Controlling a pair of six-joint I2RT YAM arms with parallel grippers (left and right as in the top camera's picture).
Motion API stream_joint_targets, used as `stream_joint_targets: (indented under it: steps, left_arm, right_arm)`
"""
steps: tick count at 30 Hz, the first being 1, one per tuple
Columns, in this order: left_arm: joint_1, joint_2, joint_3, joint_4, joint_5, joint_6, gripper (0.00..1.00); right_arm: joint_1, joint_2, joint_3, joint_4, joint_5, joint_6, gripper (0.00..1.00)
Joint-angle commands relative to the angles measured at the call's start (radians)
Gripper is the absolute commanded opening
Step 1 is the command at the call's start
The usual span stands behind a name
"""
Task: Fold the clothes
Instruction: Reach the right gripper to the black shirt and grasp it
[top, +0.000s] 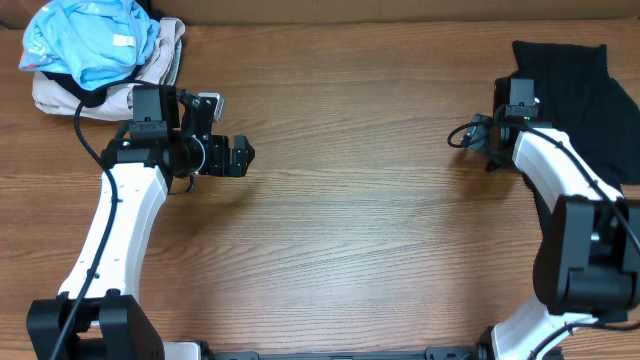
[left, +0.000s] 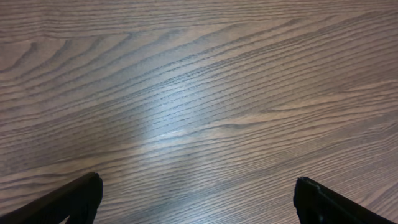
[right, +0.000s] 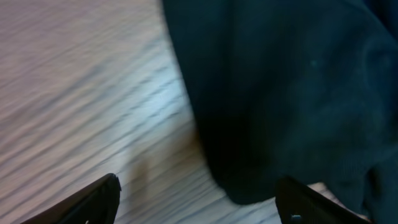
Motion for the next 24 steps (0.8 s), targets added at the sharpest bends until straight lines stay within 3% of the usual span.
stream_joint_targets:
  steps: [1,6,8,14,17,19,24]
  left_arm:
    - [-0.007,0.011,0.018,0.005,0.013,-0.009,1.00]
    - [-0.007,0.011,0.018,0.016,0.008,-0.010,1.00]
    - [-0.007,0.011,0.018,0.021,0.008,-0.010,1.00]
    - [-0.007,0.011,0.018,0.027,0.008,-0.010,1.00]
    - [-0.007,0.011,0.018,0.027,0.008,-0.010,0.99]
    - [-0.005,0.010,0.019,0.048,0.013,-0.051,0.94]
    - [-0.005,0.009,0.047,0.099,0.012,-0.179,0.92]
  right_arm:
    - [-0.021,0.029,0.019,0.024,0.061,0.030,0.81]
    - [-0.023,0.077,0.016,0.044,0.061,0.029,0.80]
    - [-0.023,0.097,0.016,0.046,0.061,0.029,0.73]
    - [-0.023,0.136,0.006,0.035,0.056,0.030,0.32]
    - [-0.023,0.136,0.006,0.029,0.035,0.029,0.04]
    - [-0.023,0.134,0.007,0.029,-0.034,0.028,0.04]
    - [-0.014,0.101,0.019,0.024,-0.353,-0.048,0.04]
